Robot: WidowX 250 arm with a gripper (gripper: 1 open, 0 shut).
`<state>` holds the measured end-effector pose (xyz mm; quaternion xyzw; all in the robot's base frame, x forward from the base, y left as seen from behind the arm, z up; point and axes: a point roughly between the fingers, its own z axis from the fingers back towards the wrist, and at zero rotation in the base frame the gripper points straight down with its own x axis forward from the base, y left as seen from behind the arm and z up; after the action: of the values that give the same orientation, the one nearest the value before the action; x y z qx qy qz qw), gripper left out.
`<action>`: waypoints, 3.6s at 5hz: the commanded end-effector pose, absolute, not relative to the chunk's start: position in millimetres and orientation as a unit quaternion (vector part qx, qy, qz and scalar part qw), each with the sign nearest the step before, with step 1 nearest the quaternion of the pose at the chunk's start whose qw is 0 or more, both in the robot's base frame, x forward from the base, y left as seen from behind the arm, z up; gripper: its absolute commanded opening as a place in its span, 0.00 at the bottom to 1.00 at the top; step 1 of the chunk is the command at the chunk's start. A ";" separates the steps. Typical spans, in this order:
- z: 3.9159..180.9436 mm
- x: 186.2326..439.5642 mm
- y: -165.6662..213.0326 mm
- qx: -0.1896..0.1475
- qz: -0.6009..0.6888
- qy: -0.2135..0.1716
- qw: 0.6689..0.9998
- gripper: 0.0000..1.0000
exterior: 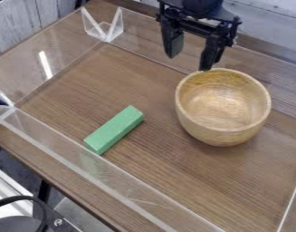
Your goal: Put the green block in the brown bowl
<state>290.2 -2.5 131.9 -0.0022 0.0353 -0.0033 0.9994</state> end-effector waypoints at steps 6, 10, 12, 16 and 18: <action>100.2 215.9 74.1 0.004 -0.069 0.040 0.997 1.00; 60.7 211.8 78.1 0.008 -0.078 0.050 0.996 1.00; 45.4 213.9 74.6 0.009 -0.085 0.054 0.995 1.00; 40.8 216.0 68.5 -0.003 -0.089 0.046 0.995 0.00; 43.1 217.1 65.7 -0.011 -0.091 0.042 0.995 0.00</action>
<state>208.7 64.8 32.2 -0.0198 0.0655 -0.0831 0.9942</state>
